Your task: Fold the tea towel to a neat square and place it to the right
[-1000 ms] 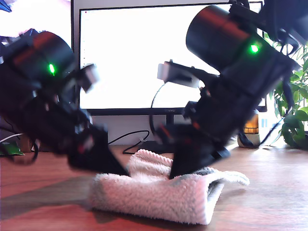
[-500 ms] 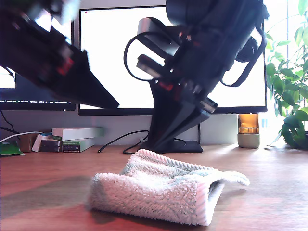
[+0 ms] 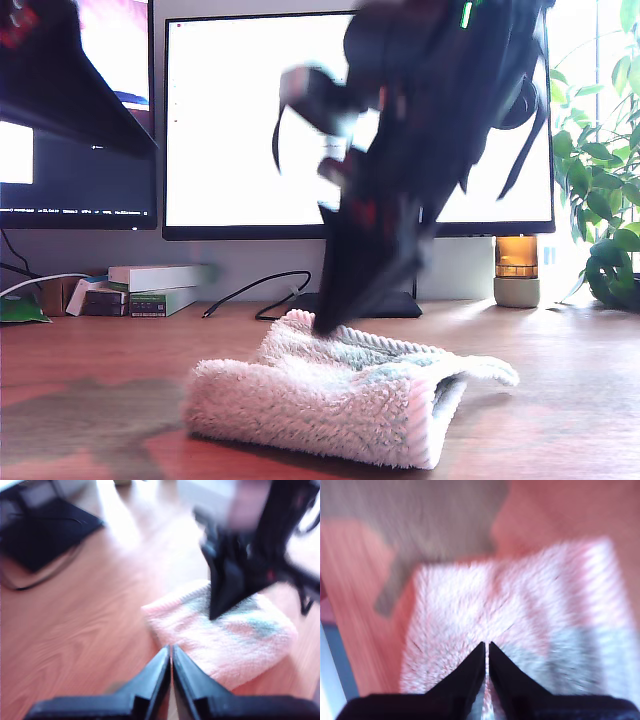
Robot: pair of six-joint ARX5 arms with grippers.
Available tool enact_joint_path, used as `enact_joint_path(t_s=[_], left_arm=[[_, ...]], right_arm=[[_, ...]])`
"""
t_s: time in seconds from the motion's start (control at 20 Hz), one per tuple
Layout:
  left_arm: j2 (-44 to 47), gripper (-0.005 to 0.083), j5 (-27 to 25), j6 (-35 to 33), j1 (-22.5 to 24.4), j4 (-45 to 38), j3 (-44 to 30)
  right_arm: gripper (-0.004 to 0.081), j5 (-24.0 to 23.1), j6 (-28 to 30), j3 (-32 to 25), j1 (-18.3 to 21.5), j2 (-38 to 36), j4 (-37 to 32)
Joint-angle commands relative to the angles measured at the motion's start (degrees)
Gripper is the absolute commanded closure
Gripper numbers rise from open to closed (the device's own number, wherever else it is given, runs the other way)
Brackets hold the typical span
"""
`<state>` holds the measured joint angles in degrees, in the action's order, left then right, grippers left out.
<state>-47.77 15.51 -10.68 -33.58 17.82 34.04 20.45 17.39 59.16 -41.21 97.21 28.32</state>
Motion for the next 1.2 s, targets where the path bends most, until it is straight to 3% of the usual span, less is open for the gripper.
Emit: enact_joint_path(t_s=[0.0,0.2,0.55,0.85,1.15], left_arm=[[1.81,0.0797,-0.76,2.10,0.07,0.39,-1.05],[5.77,0.0797,-1.84,2.97,0.09,1.51,-1.05],[6.25,0.0797,-4.15,1.64,0.09,4.83,-1.05],[6.23,0.0797,-5.53,1.25,0.09,4.87,-1.05],[6.23,0.0797,-5.55,1.25,0.09,4.09,-1.05]], right_arm=[[0.0783,1.16,2.08,0.11,0.26,2.71,-0.59],[0.0783,1.01,2.75,0.11,0.94,7.39,-3.96],[0.0783,-17.90,-12.83,0.11,7.04,11.82,-0.74],[0.0783,-27.34,-20.63,-0.55,16.15,10.60,7.45],[0.0783,-30.53,-24.68,-9.81,21.44,6.71,9.57]])
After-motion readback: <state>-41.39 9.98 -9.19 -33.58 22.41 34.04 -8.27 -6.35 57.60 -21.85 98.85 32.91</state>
